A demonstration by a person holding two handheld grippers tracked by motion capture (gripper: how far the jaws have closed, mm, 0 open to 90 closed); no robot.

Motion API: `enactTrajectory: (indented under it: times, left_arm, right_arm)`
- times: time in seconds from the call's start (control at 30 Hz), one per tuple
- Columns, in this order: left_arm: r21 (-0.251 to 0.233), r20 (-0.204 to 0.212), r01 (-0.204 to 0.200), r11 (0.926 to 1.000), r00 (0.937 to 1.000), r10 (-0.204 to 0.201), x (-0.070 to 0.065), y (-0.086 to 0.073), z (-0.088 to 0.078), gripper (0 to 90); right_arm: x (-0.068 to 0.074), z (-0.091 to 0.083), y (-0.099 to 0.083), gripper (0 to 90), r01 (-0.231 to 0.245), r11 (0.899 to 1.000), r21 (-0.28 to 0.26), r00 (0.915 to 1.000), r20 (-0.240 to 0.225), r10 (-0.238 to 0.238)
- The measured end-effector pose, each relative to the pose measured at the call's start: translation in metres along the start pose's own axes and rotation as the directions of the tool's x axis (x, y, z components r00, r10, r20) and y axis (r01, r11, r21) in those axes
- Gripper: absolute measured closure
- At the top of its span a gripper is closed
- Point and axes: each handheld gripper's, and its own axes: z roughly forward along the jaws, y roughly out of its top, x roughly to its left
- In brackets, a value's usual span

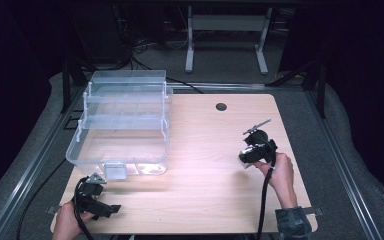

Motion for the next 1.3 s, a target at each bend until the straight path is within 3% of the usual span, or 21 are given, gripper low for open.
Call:
enactTrajectory:
  times: [0.07, 0.1, 0.17, 0.23, 0.27, 0.3, 0.33, 0.43, 0.63, 0.73, 0.87, 0.93, 1.03, 1.2, 1.3]
  left_arm:
    - [-0.002, -0.001, -0.002, 1.0, 1.0, 0.002, 0.0, 0.0, 0.0, 0.5]
    - [0.002, -0.001, -0.013, 0.9999, 0.9999, 0.013, 0.0, 0.0, 0.0, 0.9]
    - [0.0, -0.003, -0.013, 0.9999, 0.9999, 0.013, -0.001, 0.0, 0.0, 1.5]
    - [0.005, 0.002, -0.02, 0.9998, 0.9998, 0.02, -0.001, 0.0, 0.0, 1.8]
    - [0.005, 0.002, -0.02, 0.9998, 0.9998, 0.02, -0.001, 0.0, 0.0, 1.9]
    - [0.005, 0.002, -0.02, 0.9998, 0.9998, 0.02, -0.001, 0.0, 0.0, 1.9]
    - [0.005, 0.004, -0.023, 0.9997, 0.9997, 0.023, -0.001, 0.0, 0.0, 1.9]
    - [0.001, 0.005, -0.021, 0.9998, 0.9998, 0.021, -0.001, 0.0, 0.0, 1.9]
    - [0.004, 0.003, -0.025, 0.9997, 0.9997, 0.025, -0.002, 0.001, 0.001, 2.3]
    - [0.005, 0.001, -0.021, 0.9998, 0.9998, 0.021, -0.003, 0.001, 0.001, 2.5]
    - [0.003, 0.002, -0.021, 0.9998, 0.9998, 0.021, -0.003, 0.001, 0.0, 2.5]
    - [0.008, 0.003, -0.031, 0.9995, 0.9995, 0.031, -0.002, 0.001, -0.001, 2.5]
    - [0.005, 0.002, -0.028, 0.9996, 0.9996, 0.028, -0.003, 0.001, -0.001, 2.2]
    - [0.001, 0.007, -0.038, 0.9993, 0.9992, 0.038, -0.005, 0.002, -0.005, 1.6]
    - [0.003, 0.009, -0.039, 0.9992, 0.9992, 0.039, -0.006, 0.003, -0.007, 1.0]
  right_arm:
    - [-0.014, -0.001, -0.007, 44.5, -0.039, 0.999, 0.021, 0.9975, 0.06, 0.038]
    - [-0.02, 0.0, -0.01, 44.5, -0.056, 0.998, 0.016, 0.9978, 0.036, 0.056]
    - [-0.029, 0.001, -0.014, 44.5, -0.082, 0.996, 0.024, 0.9952, 0.055, 0.081]
    - [-0.039, 0.004, -0.019, 44.5, -0.109, 0.993, 0.037, 0.9937, 0.032, 0.108]
    - [-0.042, 0.005, -0.021, 44.5, -0.122, 0.992, 0.043, 0.9909, 0.062, 0.119]
    - [-0.042, 0.005, -0.021, 44.5, -0.122, 0.992, 0.043, 0.9909, 0.062, 0.119]
    - [-0.052, 0.007, -0.027, 44.5, -0.143, 0.988, 0.05, 0.9889, 0.046, 0.141]
    - [-0.061, 0.009, -0.034, 44.5, -0.178, 0.982, 0.061, 0.9788, 0.114, 0.17]
    - [-0.082, 0.012, -0.051, 44.5, -0.24, 0.968, 0.076, 0.9682, 0.091, 0.233]
    - [-0.085, 0.019, -0.056, 44.4, -0.252, 0.963, 0.099, 0.9614, 0.139, 0.238]
    - [-0.091, 0.025, -0.061, 42.3, -0.274, 0.956, 0.11, 0.9594, 0.102, 0.263]
    - [-0.092, 0.026, -0.063, 27.2, -0.29, 0.951, 0.104, 0.955, 0.098, 0.28]
    - [-0.092, 0.023, -0.064, 17.1, -0.301, 0.949, 0.093, 0.9522, 0.083, 0.294]
    - [-0.089, 0.014, -0.064, 11.8, -0.291, 0.955, 0.063, 0.9559, 0.058, 0.288]
    - [-0.086, 0.006, -0.062, 10.5, -0.276, 0.96, 0.042, 0.9593, 0.072, 0.273]
